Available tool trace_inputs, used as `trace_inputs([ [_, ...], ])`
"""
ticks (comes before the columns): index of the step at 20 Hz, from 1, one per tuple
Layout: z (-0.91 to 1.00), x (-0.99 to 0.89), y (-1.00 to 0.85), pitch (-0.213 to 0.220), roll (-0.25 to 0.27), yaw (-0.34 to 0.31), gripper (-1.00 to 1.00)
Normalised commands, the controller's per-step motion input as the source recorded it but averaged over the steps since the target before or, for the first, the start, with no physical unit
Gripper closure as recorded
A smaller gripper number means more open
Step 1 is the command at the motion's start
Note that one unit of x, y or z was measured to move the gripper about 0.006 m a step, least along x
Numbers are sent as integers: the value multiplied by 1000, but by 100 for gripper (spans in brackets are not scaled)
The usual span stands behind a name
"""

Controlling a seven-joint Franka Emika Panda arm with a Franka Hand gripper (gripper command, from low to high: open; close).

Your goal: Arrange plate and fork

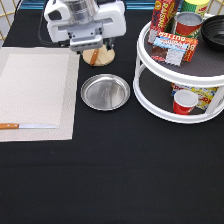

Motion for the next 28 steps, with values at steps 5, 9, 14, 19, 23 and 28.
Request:
trace_inputs([
  [5, -283, 493, -16, 0, 5, 0, -100],
  [9, -231, 619, 66, 29, 0, 0, -100],
  [14, -231, 638, 246, 49, -25, 0, -100],
  [19, -220, 417, 274, 45, -16, 0, -100],
  [23, -276, 129, 69, 31, 11, 0, -100],
  [28, -282, 109, 59, 27, 5, 0, -100],
])
